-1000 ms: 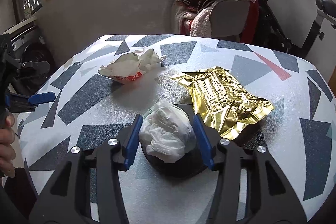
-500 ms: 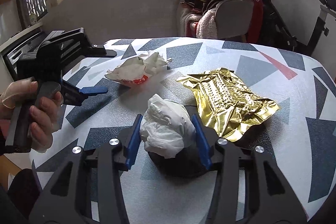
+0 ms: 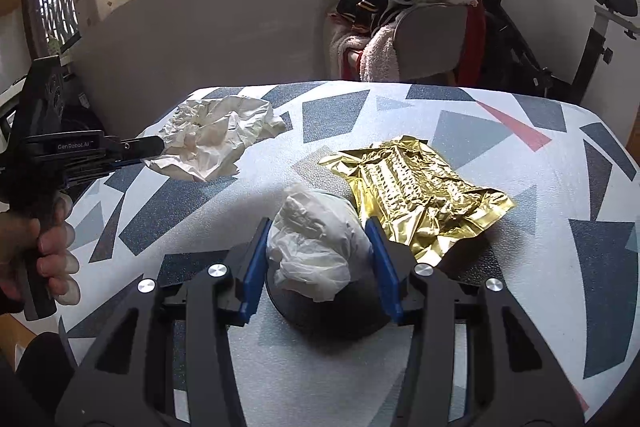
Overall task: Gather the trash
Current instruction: 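Close the left gripper on the crumpled white paper, then drop the left gripper's paper into the bin while the right gripper holds the bag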
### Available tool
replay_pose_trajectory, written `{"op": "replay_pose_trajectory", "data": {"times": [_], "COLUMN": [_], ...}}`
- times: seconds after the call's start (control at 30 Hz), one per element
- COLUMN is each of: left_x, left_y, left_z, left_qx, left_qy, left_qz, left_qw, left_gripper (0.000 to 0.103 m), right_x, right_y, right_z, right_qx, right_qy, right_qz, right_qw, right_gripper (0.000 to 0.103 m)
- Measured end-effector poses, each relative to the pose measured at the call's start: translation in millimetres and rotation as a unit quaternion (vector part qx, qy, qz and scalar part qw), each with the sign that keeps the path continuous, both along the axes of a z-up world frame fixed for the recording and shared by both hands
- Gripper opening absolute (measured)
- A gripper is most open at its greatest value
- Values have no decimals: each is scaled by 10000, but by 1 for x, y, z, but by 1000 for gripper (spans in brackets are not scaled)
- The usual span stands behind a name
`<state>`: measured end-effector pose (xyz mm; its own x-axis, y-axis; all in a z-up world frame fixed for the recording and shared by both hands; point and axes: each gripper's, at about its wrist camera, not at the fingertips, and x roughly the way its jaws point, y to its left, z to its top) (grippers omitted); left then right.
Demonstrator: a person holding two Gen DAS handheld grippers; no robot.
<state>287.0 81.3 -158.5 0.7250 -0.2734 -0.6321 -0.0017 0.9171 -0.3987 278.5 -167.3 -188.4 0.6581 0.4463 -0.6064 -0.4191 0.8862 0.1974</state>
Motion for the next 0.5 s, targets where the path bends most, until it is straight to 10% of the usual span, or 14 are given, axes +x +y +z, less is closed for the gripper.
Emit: {"op": "replay_pose_trajectory", "data": {"times": [0.5], "left_x": [-135], "left_y": [3], "left_z": [33], "left_qx": [727], "left_qy": [-174], "left_qz": [-673], "left_qw": [9949], "left_gripper": [17], "right_x": [-55], "right_y": [11], "right_z": [46], "right_qx": [-506], "right_qy": [-507], "right_qz": [180], "right_qw": [9973], "right_gripper": [48]}}
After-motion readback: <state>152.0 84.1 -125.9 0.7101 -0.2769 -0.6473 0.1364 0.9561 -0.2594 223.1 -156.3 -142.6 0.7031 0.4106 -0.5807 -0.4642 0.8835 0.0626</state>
